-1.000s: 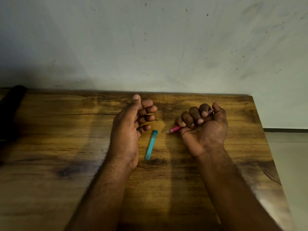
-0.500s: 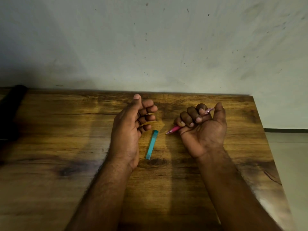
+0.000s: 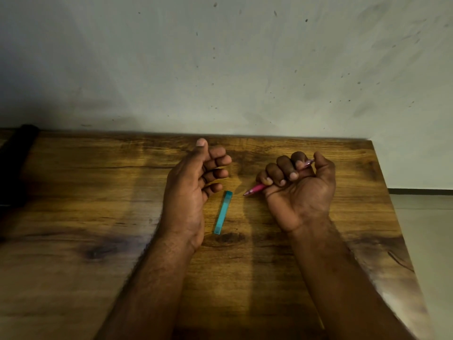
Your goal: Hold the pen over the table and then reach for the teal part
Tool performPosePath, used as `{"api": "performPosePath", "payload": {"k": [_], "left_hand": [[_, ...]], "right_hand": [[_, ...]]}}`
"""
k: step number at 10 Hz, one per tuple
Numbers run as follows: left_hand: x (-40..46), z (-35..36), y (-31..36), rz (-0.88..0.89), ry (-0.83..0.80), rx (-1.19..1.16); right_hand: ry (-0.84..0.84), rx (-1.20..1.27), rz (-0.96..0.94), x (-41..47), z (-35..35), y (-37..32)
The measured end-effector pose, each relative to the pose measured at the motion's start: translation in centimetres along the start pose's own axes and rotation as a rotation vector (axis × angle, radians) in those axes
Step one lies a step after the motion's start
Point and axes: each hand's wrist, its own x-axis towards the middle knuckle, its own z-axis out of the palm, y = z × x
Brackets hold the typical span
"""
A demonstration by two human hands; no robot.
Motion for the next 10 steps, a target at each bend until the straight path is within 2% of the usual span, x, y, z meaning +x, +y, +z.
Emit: {"api": "performPosePath", "payload": {"k": [10], "left_hand": [[0.03, -0.06, 0.03, -0.003, -0.004, -0.007]], "right_hand": [[0.013, 0.004, -0.028, 0.17, -0.26, -0.15]]}}
